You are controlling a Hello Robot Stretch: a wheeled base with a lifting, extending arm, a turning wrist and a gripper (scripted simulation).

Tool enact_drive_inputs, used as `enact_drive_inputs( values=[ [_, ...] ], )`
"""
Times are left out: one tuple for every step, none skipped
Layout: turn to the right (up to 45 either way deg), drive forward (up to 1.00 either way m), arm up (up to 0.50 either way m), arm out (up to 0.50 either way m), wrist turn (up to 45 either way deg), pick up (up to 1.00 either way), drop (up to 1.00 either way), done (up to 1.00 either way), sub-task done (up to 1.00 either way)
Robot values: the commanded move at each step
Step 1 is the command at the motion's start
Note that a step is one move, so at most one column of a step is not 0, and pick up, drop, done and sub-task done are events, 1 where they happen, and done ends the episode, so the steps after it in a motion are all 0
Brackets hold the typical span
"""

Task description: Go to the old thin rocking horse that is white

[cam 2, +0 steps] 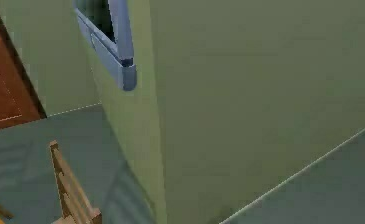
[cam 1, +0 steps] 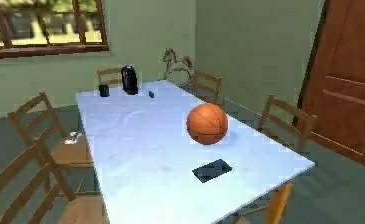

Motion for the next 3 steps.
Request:
enact_drive_inputs(
  values=[
    [-45.0, 0.00, 0.00, 0.00, 0.0, 0.00, 0.00, 0.00, 0.00],
    [-45.0, 0.00, 0.00, 0.00, 0.0, 0.00, 0.00, 0.00, 0.00],
    [-45.0, 0.00, 0.00, 0.00, 0.0, 0.00, 0.00, 0.00, 0.00]
  ],
)
